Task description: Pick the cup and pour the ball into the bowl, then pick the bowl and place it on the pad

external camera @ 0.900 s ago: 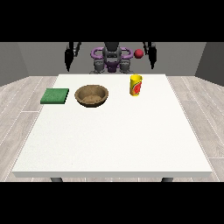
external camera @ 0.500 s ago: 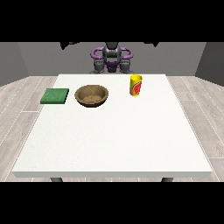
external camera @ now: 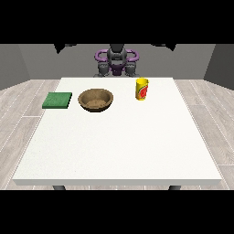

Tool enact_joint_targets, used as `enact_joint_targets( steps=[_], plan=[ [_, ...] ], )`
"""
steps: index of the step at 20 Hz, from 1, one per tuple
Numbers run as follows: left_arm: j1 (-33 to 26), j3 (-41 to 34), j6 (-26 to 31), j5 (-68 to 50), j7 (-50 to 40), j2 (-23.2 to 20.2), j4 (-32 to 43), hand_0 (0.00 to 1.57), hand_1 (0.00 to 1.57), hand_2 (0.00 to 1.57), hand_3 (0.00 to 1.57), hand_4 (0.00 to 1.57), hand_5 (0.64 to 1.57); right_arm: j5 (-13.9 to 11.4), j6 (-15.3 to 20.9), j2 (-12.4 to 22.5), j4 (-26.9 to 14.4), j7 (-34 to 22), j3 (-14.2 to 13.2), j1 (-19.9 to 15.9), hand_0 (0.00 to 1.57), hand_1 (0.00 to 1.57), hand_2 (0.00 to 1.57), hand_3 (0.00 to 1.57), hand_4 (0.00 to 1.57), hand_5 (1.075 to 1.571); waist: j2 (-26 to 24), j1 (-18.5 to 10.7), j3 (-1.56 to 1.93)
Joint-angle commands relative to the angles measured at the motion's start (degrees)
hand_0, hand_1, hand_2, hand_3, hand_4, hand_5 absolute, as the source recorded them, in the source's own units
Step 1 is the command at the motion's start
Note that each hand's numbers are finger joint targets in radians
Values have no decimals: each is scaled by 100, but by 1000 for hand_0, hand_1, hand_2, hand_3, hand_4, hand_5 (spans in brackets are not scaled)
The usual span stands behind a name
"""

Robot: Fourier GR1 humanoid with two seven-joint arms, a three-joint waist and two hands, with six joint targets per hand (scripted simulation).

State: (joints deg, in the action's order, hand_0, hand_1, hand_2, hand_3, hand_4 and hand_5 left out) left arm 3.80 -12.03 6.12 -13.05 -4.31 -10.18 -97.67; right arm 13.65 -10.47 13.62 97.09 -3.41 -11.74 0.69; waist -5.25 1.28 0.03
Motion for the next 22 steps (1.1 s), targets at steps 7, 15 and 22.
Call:
enact_joint_targets(
  steps=[7,15,22],
  plan=[
    [495,77,-254,620,1375,284,997,0,0,0,0,0,1527,-257,-328,-263,-534,1081,114,-140,0,0,0,0,0,1570,868,239,-3],
    [749,57,-560,1108,3317,700,2650,0,0,0,0,0,1520,-193,-497,-96,-700,1377,-52,-529,0,0,0,0,0,1571,1561,530,-5],
    [1210,-134,-605,1145,4592,682,4170,0,0,0,0,0,1517,-51,-773,124,-1052,1665,-316,-703,0,0,0,0,0,1570,1862,620,-6]
  ],
)
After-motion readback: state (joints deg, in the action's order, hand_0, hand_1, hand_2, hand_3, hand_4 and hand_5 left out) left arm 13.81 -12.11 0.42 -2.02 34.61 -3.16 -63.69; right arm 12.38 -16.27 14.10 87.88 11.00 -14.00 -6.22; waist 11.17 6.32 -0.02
